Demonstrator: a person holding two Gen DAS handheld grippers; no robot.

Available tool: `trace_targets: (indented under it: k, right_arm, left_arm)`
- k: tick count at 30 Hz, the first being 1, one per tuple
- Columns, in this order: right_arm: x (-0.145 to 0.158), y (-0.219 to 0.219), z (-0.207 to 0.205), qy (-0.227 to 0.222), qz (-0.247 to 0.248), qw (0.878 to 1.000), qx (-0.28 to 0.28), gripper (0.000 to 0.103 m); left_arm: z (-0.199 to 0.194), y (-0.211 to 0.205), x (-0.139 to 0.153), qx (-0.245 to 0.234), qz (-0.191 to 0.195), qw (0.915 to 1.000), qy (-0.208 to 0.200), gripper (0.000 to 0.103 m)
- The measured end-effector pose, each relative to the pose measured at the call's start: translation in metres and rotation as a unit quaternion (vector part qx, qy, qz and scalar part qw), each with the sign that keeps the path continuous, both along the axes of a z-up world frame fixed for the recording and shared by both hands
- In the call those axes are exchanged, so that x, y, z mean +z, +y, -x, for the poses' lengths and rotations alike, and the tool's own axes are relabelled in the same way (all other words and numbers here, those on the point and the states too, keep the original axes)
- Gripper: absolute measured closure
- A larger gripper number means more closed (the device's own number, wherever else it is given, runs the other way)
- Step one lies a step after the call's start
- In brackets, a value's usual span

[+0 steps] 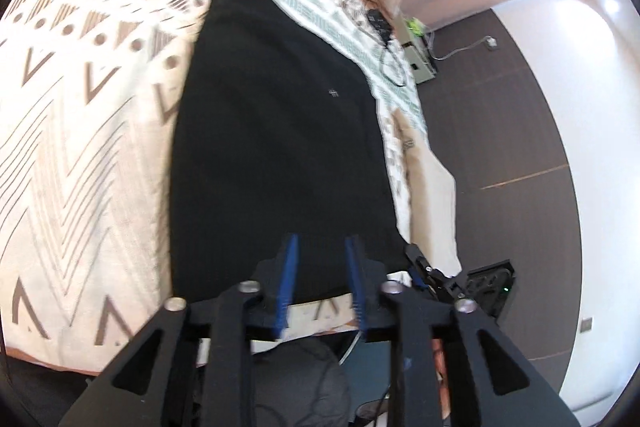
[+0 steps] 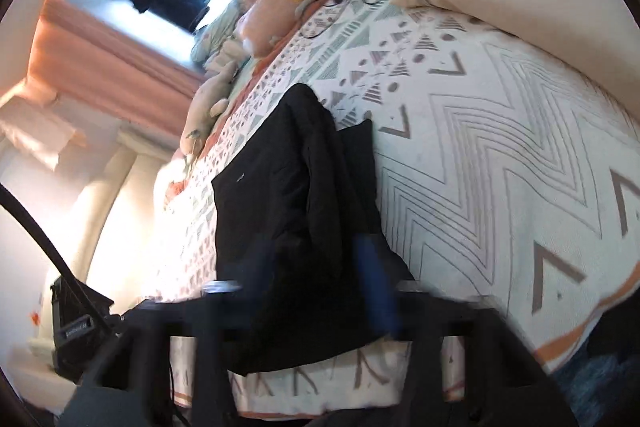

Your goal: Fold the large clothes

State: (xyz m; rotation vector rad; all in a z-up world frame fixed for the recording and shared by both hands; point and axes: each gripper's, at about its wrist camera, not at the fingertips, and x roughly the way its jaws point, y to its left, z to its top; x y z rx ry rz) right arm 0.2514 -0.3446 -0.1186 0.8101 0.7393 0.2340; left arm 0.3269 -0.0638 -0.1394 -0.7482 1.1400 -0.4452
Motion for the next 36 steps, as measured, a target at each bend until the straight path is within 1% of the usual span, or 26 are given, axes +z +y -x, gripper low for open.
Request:
trace_targets:
  k: [1,2,3,5,7,9,12,13,18,20,22,25,28,30,32,34,36]
  right_arm:
    - [-0.002,0.002,0.001,0.004,-0.005,1.0,0.006,0.091]
    - [-0.003,0.003,0.004,0.0,-0.009,1.0,0.011,0.093]
    - [-0.002,0.004,0.006,-0.004,-0.009,1.0,0.015,0.094]
    - [-0.005,0.005,0.011,-0.008,-0.015,1.0,0.024,0.096]
    - [-0.01,0.004,0.015,-0.005,-0.013,1.0,0.025,0.097]
    - [-0.015,0.004,0.022,-0.002,-0.007,1.0,0.021,0.098]
    - [-0.023,0.002,0.03,0.004,-0.003,1.0,0.014,0.1]
    - [-0.024,0.002,0.032,0.007,-0.002,1.0,0.012,0.1]
    - [-0.041,-0.001,0.034,0.037,-0.008,0.999,0.003,0.1]
    - [-0.047,0.0,0.033,0.058,-0.008,0.998,-0.002,0.1]
    - [-0.048,0.001,0.032,0.069,-0.005,0.998,-0.002,0.1]
    - [-0.037,-0.002,0.032,0.067,-0.012,0.998,0.006,0.099]
    - [-0.016,-0.007,0.032,0.05,-0.017,0.998,0.016,0.099]
    - [0.001,-0.008,0.03,0.038,-0.002,0.999,0.02,0.099]
    - [0.011,-0.011,0.026,0.03,0.011,0.999,0.024,0.099]
    - [0.021,-0.012,0.02,0.019,0.013,0.999,0.029,0.098]
    - [0.03,-0.01,0.011,0.015,0.032,0.999,0.035,0.093]
  left_arm:
    - [0.0,0.001,-0.003,0.003,-0.004,1.0,0.004,0.053]
    - [-0.005,-0.005,-0.003,0.007,-0.006,0.9999,0.006,0.035]
    - [-0.004,-0.005,-0.007,0.012,-0.006,0.9999,0.006,0.026]
    - [-0.004,-0.005,-0.014,0.019,-0.007,0.9998,0.007,0.026]
    - [-0.003,0.003,-0.02,0.031,-0.022,0.9992,0.012,0.026]
    - [-0.003,0.004,-0.025,0.032,-0.034,0.9988,0.014,0.026]
    - [-0.005,0.002,-0.031,0.034,-0.076,0.9964,0.015,0.026]
    - [-0.006,0.003,-0.034,0.034,-0.081,0.996,0.016,0.026]
    - [-0.008,0.004,-0.058,0.034,-0.111,0.9928,0.03,0.026]
    - [-0.009,0.003,-0.068,0.029,-0.117,0.9917,0.044,0.026]
    - [-0.011,0.002,-0.072,0.025,-0.117,0.9917,0.047,0.026]
    - [-0.011,0.002,-0.071,0.022,-0.117,0.9922,0.037,0.026]
    - [-0.013,0.002,-0.067,0.022,-0.11,0.9933,0.029,0.028]
    - [-0.015,0.001,-0.065,0.019,-0.105,0.9938,0.031,0.028]
    - [-0.017,-0.001,-0.062,0.016,-0.108,0.9935,0.031,0.028]
    - [-0.018,0.001,-0.055,0.015,-0.11,0.9935,0.024,0.028]
    - [-0.02,0.005,-0.045,0.021,-0.107,0.9939,0.012,0.028]
